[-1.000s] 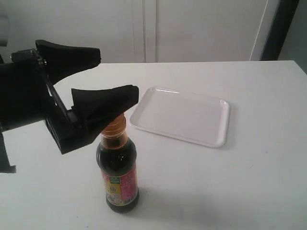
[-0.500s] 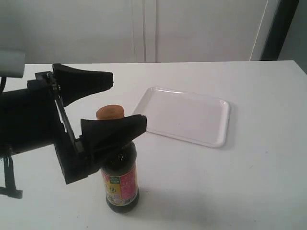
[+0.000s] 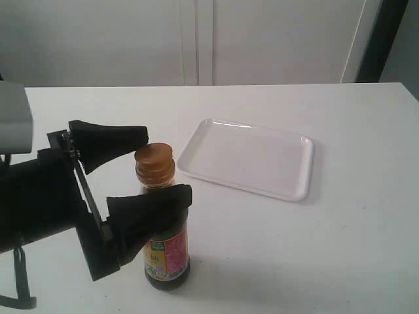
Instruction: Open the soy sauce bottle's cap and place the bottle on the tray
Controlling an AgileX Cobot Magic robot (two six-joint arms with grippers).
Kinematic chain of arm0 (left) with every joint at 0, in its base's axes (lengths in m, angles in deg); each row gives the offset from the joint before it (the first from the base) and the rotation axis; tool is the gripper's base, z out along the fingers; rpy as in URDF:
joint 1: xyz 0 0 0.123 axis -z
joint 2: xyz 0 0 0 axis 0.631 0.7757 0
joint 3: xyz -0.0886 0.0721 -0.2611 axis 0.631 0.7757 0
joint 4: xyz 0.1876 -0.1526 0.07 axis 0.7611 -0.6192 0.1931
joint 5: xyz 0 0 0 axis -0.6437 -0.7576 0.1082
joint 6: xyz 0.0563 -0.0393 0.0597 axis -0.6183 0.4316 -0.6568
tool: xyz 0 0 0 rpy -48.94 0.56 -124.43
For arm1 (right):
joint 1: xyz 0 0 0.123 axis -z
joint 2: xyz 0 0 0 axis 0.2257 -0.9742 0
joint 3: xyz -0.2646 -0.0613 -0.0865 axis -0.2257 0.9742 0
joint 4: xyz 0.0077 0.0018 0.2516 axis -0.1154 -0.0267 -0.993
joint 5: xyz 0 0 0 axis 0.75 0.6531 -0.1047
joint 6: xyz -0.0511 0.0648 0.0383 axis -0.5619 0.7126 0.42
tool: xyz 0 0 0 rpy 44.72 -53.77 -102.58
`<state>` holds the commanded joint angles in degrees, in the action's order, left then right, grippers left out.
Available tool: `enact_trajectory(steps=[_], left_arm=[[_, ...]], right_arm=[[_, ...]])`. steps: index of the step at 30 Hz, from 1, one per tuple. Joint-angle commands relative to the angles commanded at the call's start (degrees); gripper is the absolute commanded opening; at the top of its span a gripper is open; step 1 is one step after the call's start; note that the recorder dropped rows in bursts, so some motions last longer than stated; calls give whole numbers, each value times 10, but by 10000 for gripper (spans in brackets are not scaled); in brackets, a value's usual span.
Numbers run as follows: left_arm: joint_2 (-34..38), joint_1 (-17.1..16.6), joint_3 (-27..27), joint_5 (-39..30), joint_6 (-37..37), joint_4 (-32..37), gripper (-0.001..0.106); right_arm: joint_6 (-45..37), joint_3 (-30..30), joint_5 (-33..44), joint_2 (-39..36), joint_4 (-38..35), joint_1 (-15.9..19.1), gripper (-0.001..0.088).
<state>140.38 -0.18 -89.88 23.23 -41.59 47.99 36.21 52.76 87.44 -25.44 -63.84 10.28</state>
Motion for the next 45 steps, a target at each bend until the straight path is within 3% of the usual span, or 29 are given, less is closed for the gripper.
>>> enact_trajectory(steps=[13, 30, 37, 45], left_arm=[[23, 0, 0, -9, -52, -50, 1050], [121, 0, 0, 27, -103, -95, 1049], [150, 0, 1, 40, -114, -98, 977], [185, 0, 1, 61, -125, -112, 976]], right_arm=[[0, 0, 0, 0, 0, 0, 0], [0, 0, 0, 0, 0, 0, 0], [0, 0, 0, 0, 0, 0, 0], [0, 0, 0, 0, 0, 0, 0]])
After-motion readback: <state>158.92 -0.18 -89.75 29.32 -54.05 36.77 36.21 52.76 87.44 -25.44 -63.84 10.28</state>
